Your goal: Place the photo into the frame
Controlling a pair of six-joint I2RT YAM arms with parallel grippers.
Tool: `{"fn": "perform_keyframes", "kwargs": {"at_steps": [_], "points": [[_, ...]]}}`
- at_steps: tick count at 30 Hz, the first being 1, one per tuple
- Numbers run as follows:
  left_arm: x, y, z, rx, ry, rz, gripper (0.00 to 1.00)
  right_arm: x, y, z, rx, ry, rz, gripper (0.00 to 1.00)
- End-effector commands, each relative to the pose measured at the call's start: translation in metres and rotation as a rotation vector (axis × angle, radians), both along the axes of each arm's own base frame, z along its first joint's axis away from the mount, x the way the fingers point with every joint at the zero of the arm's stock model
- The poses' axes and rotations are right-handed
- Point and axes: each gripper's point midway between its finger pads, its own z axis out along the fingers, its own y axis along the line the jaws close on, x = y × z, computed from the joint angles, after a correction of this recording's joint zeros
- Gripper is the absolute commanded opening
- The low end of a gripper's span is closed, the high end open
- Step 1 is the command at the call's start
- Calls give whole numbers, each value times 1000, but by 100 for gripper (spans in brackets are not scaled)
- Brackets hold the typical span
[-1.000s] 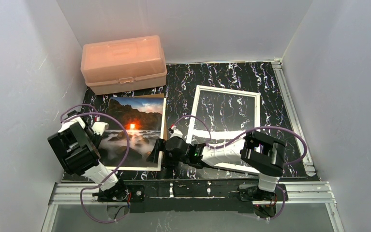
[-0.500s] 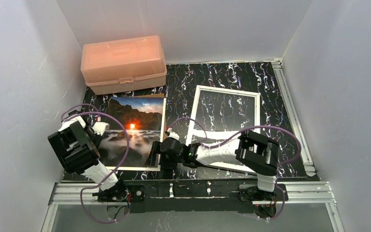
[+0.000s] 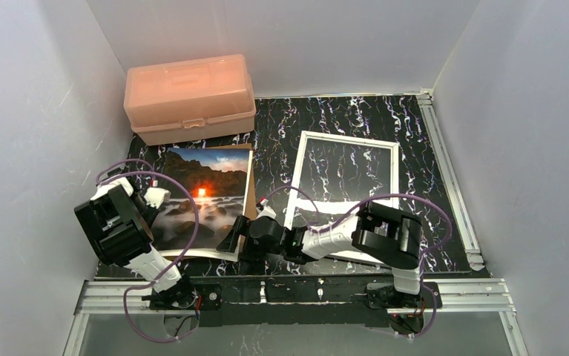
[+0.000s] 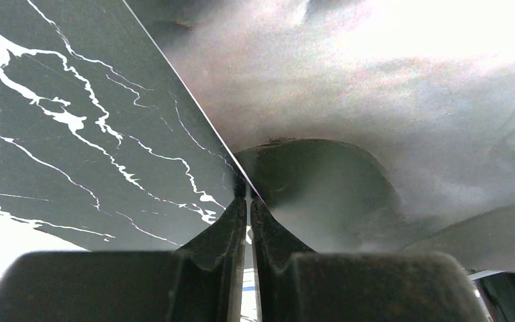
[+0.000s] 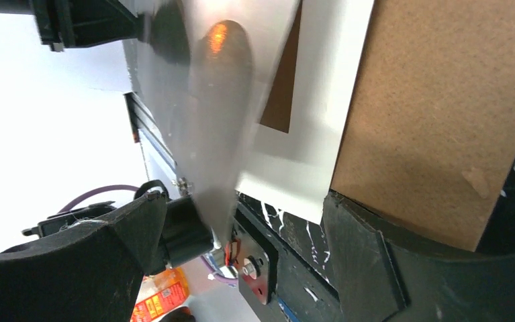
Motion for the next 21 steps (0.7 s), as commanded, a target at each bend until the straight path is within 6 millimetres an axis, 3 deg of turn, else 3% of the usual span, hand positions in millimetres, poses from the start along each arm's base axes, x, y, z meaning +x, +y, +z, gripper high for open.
{"fn": "perform_keyframes", "kwargs": {"at_steps": [1, 12, 21], "points": [[8, -39, -52, -208, -53, -20, 6, 11, 14, 14, 165, -27, -53, 95], [11, -39, -53, -214, -56, -28, 6, 15, 45, 47, 374, -52, 8, 94], [12, -39, -54, -213, -56, -40, 5, 27, 45, 70, 511, -89, 4, 94]]}}
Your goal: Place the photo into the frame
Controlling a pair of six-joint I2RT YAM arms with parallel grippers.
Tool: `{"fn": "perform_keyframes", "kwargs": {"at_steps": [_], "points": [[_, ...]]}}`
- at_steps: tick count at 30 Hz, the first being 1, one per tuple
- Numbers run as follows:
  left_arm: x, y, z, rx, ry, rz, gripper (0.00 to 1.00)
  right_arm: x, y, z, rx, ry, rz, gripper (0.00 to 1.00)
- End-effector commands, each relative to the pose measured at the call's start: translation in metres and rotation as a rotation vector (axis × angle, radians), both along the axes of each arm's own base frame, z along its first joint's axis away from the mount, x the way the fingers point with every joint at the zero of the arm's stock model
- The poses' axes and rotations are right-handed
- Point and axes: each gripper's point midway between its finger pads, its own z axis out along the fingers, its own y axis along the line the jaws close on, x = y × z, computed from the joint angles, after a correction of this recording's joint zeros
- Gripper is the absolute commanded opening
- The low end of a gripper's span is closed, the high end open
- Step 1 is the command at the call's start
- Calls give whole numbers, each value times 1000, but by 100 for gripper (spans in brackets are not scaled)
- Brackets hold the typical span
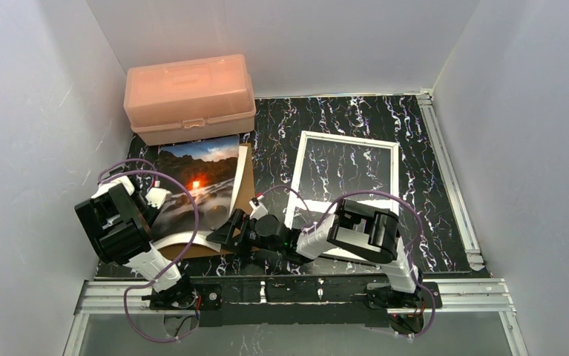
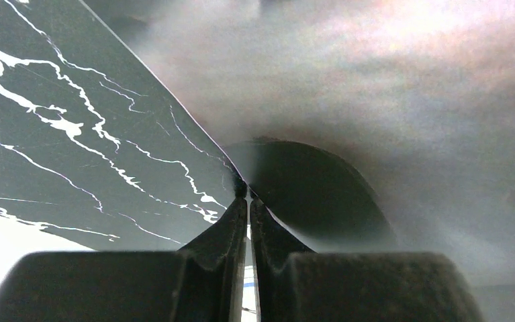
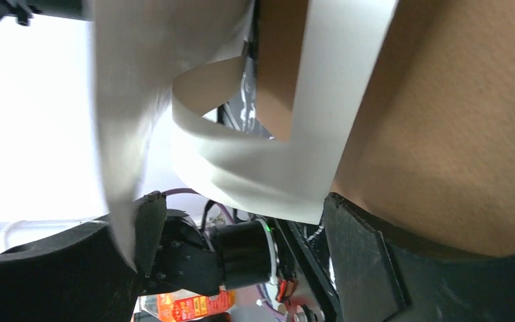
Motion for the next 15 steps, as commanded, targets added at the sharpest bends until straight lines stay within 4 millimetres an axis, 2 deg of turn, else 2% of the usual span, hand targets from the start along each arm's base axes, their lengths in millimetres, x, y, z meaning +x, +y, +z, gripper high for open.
{"fn": "perform_keyframes", "kwargs": {"at_steps": [1, 6, 11, 15], "points": [[12, -41, -54, -224, -75, -6, 5, 11, 9, 49, 197, -52, -10, 94], [13, -40, -54, -222, -78, -8, 4, 15, 4, 59, 275, -54, -18, 98], [15, -39, -53, -215, -79, -15, 4, 15, 3, 57, 308, -43, -9, 99], [15, -39, -52, -209, -84, -21, 4, 18, -2, 68, 376, -41, -19, 99]]}}
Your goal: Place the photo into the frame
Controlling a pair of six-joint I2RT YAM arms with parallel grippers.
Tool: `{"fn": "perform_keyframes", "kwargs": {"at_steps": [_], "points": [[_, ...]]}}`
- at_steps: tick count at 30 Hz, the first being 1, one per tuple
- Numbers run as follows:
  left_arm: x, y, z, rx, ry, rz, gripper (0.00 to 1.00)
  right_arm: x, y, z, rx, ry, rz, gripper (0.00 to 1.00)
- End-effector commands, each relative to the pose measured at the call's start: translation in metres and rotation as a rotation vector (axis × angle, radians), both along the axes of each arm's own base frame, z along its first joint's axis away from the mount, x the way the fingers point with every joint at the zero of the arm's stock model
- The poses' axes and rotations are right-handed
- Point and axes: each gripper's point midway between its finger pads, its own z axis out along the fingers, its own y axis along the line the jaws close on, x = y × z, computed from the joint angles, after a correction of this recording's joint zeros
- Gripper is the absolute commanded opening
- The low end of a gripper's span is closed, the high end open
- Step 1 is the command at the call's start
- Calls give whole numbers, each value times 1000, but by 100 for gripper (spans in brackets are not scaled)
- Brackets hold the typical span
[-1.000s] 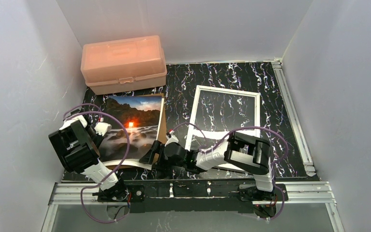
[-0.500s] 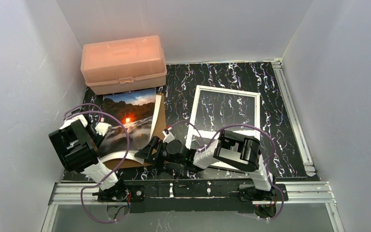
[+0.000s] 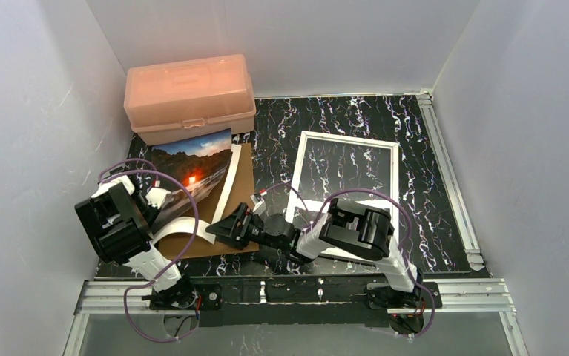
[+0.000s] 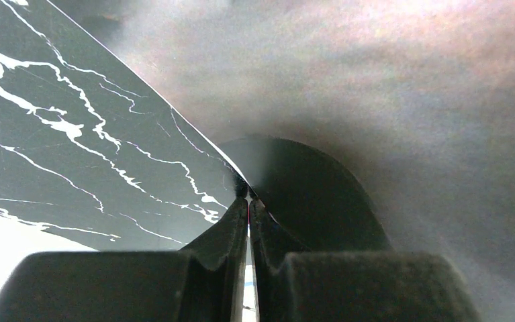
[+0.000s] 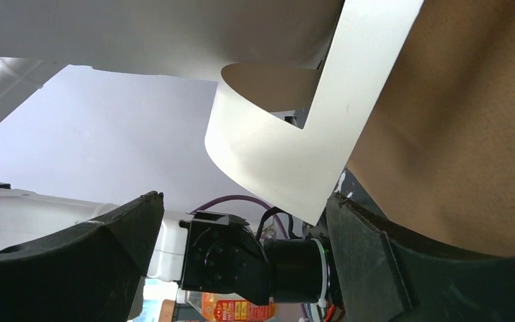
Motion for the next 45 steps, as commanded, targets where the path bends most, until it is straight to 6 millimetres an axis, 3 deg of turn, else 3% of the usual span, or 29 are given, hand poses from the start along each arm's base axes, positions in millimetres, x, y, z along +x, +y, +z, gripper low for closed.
{"fn": "perform_keyframes", "kwargs": {"at_steps": [1, 10, 25, 31, 36, 40, 45], "points": [[14, -39, -51, -211, -92, -13, 3, 4, -10, 30, 147, -21, -11, 99], [14, -40, -51, -202, -95, -22, 3, 18, -20, 44, 188, -44, -41, 99], [18, -38, -47, -189, -103, -35, 3, 21, -17, 66, 300, -70, -21, 97], [17, -38, -46, -187, -106, -34, 2, 25, -20, 49, 213, -39, -45, 91], [19, -38, -44, -186, -109, -31, 2, 23, -20, 27, 78, -30, -34, 76], [19, -38, -42, -185, -112, -33, 2, 24, -23, 24, 13, -61, -34, 66], [19, -38, -41, -181, -112, -36, 2, 28, -28, 26, -55, -121, -35, 63]]}}
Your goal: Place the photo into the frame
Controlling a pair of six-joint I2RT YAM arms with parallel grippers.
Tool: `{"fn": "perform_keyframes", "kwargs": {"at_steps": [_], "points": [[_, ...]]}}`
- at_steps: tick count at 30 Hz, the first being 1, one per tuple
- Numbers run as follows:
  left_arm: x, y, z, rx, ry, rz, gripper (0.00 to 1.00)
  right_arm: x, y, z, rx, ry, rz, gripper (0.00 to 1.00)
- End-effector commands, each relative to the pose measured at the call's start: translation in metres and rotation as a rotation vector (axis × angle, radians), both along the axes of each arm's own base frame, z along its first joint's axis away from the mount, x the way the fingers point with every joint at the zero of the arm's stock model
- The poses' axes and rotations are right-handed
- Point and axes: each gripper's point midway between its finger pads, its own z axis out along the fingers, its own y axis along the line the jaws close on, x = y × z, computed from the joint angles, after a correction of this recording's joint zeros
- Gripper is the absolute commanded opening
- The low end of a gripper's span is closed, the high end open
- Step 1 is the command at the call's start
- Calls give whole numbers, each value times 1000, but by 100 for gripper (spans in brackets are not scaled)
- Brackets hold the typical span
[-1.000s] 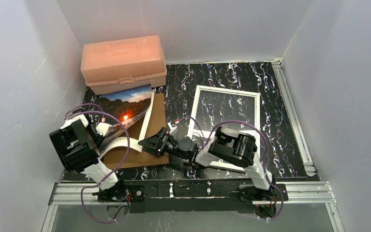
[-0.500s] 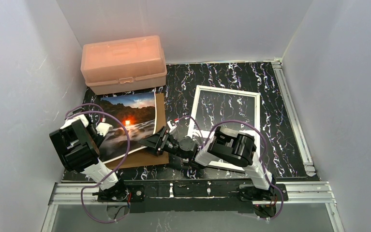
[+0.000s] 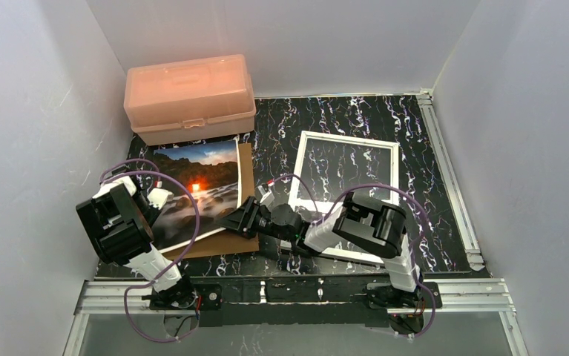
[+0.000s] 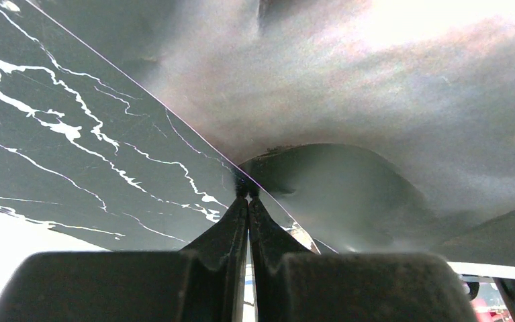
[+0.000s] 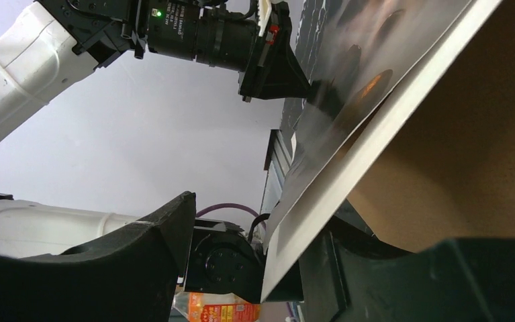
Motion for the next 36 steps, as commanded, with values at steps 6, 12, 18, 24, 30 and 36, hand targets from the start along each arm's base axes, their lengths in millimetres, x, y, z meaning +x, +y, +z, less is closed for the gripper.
{"fn": "perform_keyframes", "kwargs": {"at_steps": [6, 12, 18, 24, 30, 36], "points": [[22, -32, -36, -178, -125, -20, 2, 18, -23, 23, -75, -113, -57, 63], [26, -32, -23, -178, -140, -22, 2, 23, -24, 20, -55, -93, -72, 61], [24, -31, -18, -175, -143, -29, 2, 23, -23, 7, -68, -54, -71, 51], [22, -29, -17, -179, -138, -24, 2, 24, -34, 8, -62, -42, -87, 48], [23, -28, -15, -179, -140, -20, 2, 27, -44, 8, -68, -40, -108, 42], [21, -30, -16, -185, -138, -17, 1, 28, -44, 9, -55, -28, -103, 28]]}}
